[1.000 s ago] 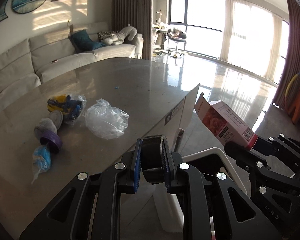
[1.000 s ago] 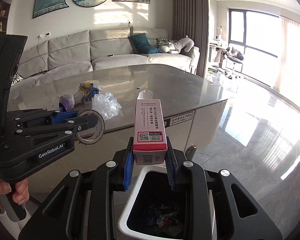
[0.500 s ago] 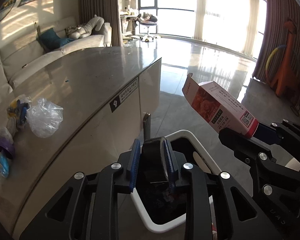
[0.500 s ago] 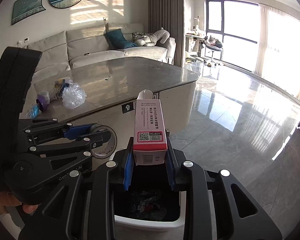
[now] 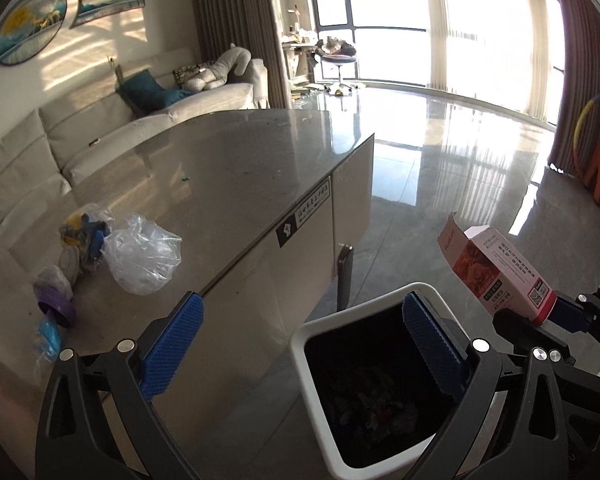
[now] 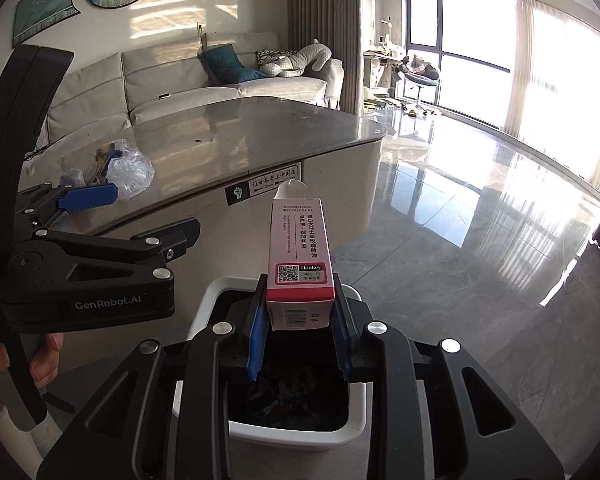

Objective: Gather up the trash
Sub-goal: 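Carry the pink box and tape roll over the bin and release them, then return both tools to the table toward the small bagged items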

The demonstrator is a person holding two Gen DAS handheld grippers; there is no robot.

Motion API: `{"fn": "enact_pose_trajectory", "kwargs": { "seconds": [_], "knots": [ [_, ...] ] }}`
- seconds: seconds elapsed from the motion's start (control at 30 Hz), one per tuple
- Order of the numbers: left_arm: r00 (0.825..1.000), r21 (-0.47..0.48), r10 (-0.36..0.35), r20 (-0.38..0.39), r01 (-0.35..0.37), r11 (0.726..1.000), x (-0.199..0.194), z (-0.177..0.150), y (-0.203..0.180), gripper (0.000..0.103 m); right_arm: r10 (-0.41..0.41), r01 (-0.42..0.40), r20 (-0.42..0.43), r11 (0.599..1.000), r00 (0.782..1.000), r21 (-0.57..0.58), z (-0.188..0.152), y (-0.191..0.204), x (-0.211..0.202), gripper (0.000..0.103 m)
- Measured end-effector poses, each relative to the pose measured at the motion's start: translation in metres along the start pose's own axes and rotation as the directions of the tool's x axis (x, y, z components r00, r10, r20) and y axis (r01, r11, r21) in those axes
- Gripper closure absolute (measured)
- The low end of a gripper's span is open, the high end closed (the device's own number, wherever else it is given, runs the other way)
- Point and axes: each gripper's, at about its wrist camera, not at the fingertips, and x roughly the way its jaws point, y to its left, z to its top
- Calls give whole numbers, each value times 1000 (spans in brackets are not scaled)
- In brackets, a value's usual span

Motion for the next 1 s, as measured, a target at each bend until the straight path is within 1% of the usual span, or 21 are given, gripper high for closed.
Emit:
{"fn": "enact_pose_trajectory", "kwargs": {
  "seconds": [0.13, 0.17, 0.2, 0.23, 0.37, 0.47, 0.57, 0.7, 1.0],
  "knots": [
    [999, -27, 30, 27, -30, 999, -6, 6, 14, 5, 17, -17, -13, 1000, 1000, -26, -2, 5, 3, 73],
    [999, -37, 36, 29, -35, 999, -7, 6, 17, 5, 25, -26, -24, 999, 999, -34, -3, 6, 5, 53],
    [999, -48, 35, 30, -34, 998, -8, 6, 21, 5, 22, -23, -19, 999, 1000, -44, -4, 8, 5, 10],
    [999, -59, 36, 32, -34, 998, -10, 7, 25, 5, 17, -17, -1, 998, 1000, -56, -4, 11, 2, 6],
    [998, -85, 53, 39, -50, 995, -13, 9, 35, 5, -20, 18, -15, 994, 1000, -112, -5, 20, 6, 4],
    [997, -92, 64, 39, -60, 994, -15, 8, 41, 5, -4, 2, -18, 992, 1000, -129, -5, 24, 6, 4],
    [996, -100, 77, 45, -72, 992, -19, 5, 48, 5, 2, 0, 12, 989, 1000, -145, -2, 29, 2, 4],
    [992, -108, 116, 52, -110, 988, -24, 3, 58, 5, 25, -19, 38, 988, 999, -152, 6, 38, 1, 4],
    [983, -168, 176, 42, -167, 972, -36, -5, 92, 5, 77, -67, 67, 986, 995, -152, 22, 59, 5, 4]
  ]
}}
